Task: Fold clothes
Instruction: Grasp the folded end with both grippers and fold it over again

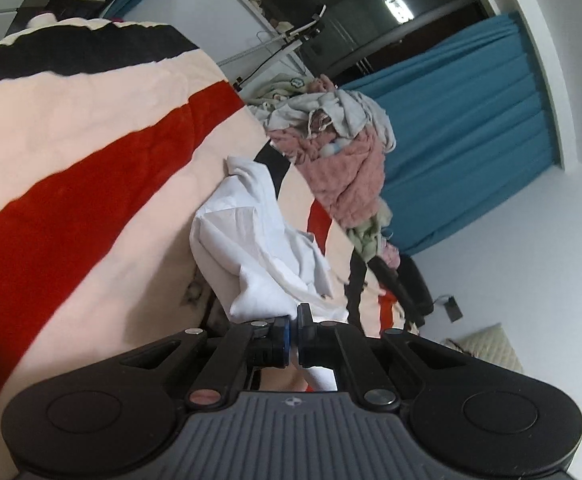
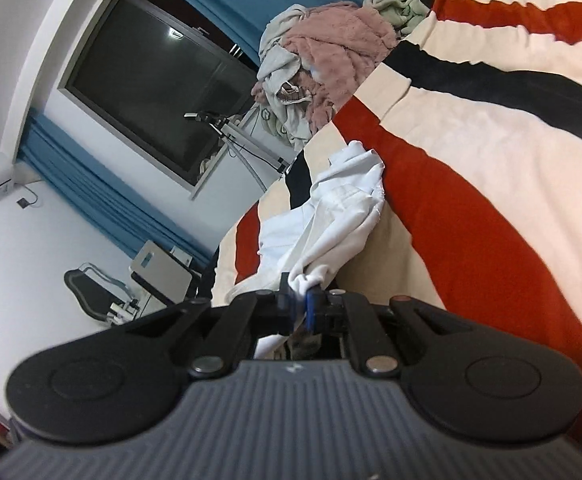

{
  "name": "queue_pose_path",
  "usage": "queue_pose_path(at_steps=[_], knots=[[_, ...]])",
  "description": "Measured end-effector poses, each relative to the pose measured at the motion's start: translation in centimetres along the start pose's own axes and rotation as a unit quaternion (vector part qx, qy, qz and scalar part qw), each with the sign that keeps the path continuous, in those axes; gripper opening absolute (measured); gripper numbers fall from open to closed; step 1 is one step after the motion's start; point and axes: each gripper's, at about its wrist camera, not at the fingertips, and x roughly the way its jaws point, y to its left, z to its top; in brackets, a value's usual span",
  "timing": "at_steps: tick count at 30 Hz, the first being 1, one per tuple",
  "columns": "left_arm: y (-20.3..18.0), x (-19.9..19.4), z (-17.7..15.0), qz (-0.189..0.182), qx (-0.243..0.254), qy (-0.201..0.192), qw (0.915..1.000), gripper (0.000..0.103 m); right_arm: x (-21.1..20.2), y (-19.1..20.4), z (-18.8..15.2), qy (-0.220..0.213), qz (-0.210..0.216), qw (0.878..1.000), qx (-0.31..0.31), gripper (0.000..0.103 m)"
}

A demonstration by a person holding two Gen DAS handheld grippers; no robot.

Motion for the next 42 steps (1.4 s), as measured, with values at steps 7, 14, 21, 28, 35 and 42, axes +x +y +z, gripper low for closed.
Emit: queue_pose_path(at_steps=[7, 14, 21, 28, 35, 42], knots=[[-0.7, -7.2, -4.5, -0.018, 0.012, -0.021, 0.9996, 0.003, -6.3, 0.9, -3.1, -0.034, 0.015, 0.999, -0.014, 0.009], [-1.8, -6.6, -3.3, -0.017, -0.004, -0.008, 0.9998, 0.003, -7.4, 1.8, -2.3, -0.025, -0.005, 1.0, 0.001, 0.009], [-6.6, 3.5, 5.0, 0.064, 0.034, 0.018, 0.9972, 0.004, 1.8, 4.8, 4.3, -0.035, -0.048, 0.998, 0.0, 0.009], [-5.9, 15.8, 9.8, 0.1, 0.035, 0.036, 0.9937, 0.004, 13.9, 2.8, 9.6, -0.009, -0.097, 0.994, 0.045, 0.009], [-1.4, 22.7, 9.9, 0.083, 0.051, 0.055, 0.9937, 0.004, 20.0, -3.2, 9.6, 0.02, -0.071, 0.995, 0.063, 0.009], [-2.0, 25.2, 10.7, 0.047, 0.117, 0.056, 0.9905, 0.009, 22.2, -2.9, 10.9, -0.012, -0.067, 0.997, 0.028, 0.011]])
